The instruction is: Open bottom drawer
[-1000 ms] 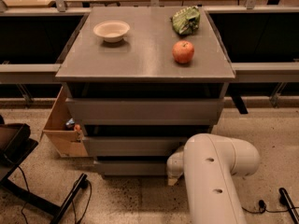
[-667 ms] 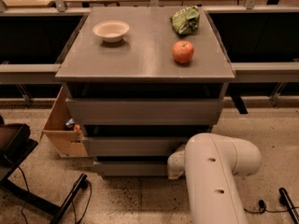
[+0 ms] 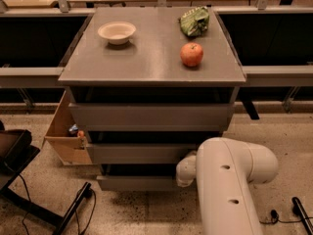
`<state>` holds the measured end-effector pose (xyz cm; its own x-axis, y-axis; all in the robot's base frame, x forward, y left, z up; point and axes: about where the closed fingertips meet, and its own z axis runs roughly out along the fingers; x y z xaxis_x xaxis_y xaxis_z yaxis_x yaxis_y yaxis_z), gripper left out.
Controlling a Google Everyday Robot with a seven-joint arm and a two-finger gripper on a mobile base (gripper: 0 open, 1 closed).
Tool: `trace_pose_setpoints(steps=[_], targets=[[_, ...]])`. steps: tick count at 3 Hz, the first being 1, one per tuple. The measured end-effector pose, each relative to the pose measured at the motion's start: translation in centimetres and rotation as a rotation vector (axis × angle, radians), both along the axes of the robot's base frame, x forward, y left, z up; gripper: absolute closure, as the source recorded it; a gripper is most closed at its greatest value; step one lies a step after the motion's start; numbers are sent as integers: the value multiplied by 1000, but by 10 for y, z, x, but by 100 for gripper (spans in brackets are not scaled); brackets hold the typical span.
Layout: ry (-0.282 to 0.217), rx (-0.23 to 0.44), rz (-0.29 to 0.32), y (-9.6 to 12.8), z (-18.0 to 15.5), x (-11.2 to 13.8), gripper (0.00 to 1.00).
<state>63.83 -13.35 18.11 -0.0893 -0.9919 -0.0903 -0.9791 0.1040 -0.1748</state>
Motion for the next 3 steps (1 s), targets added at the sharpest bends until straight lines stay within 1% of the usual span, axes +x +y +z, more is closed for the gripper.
trace_pose_setpoints(steps=[1,2,3], targets=[[0,0,0,0,5,0,100],[43,-2,-41,-19,1,-32,100],[43,-2,-41,-18,7,-31,100]])
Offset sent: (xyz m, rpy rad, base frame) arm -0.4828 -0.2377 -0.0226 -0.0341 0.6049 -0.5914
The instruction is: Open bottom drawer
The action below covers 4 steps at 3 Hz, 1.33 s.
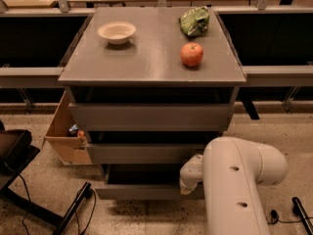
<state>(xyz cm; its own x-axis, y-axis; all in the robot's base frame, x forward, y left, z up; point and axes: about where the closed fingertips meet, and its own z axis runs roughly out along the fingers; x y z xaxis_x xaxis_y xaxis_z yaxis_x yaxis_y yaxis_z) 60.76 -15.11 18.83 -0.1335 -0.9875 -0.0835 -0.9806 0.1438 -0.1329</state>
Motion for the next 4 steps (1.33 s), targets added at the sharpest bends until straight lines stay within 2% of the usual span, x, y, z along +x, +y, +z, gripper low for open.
trace_pose_setpoints(steps=[1,2,4], targets=[[39,-2,-35,-10,-2,-27,100],[39,-1,-36,-7,-1,-27,100],[68,4,-104,-14,5,-42,100]])
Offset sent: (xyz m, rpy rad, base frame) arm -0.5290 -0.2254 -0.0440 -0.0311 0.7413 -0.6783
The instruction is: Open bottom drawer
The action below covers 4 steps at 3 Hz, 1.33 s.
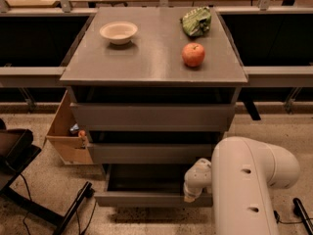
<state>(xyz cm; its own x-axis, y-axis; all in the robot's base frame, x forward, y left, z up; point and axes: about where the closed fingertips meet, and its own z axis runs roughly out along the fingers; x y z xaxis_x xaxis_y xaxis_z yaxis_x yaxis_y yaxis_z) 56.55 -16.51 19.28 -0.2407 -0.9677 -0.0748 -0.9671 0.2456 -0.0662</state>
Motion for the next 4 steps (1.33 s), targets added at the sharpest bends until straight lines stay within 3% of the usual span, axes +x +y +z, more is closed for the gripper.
trace_pose_setpoints(steps=[1,2,3,4], targets=[[22,4,-44,-4,2,-12,100],[80,15,-110,-9,-4,-42,100],[80,15,-110,-9,-3,-42,100],[80,15,-110,-9,-3,-42,82]])
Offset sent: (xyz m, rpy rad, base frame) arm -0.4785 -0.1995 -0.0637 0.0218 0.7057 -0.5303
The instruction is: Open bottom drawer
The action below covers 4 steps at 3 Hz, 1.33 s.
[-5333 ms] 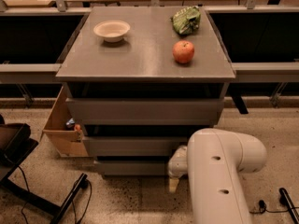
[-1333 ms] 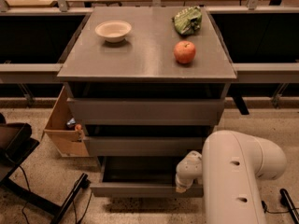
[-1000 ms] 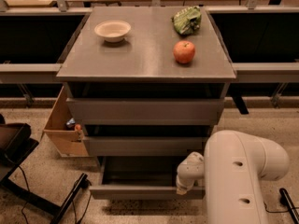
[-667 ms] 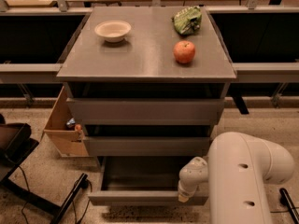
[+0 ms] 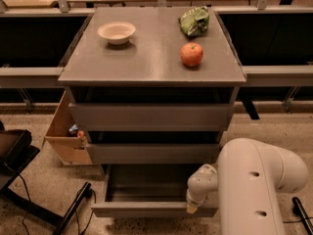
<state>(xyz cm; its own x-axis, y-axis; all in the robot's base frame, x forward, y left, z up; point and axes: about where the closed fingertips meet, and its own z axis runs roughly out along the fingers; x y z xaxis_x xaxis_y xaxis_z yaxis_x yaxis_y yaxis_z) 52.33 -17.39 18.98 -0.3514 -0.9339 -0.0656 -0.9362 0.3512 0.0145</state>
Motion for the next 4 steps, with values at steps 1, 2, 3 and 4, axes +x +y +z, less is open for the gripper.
trace_pose_setpoints(steps=[1,2,3,4], targets=[[0,0,0,0,0,0,58],[0,0,0,0,0,0,27],[0,0,0,0,0,0,4],[0,0,0,0,0,0,0]])
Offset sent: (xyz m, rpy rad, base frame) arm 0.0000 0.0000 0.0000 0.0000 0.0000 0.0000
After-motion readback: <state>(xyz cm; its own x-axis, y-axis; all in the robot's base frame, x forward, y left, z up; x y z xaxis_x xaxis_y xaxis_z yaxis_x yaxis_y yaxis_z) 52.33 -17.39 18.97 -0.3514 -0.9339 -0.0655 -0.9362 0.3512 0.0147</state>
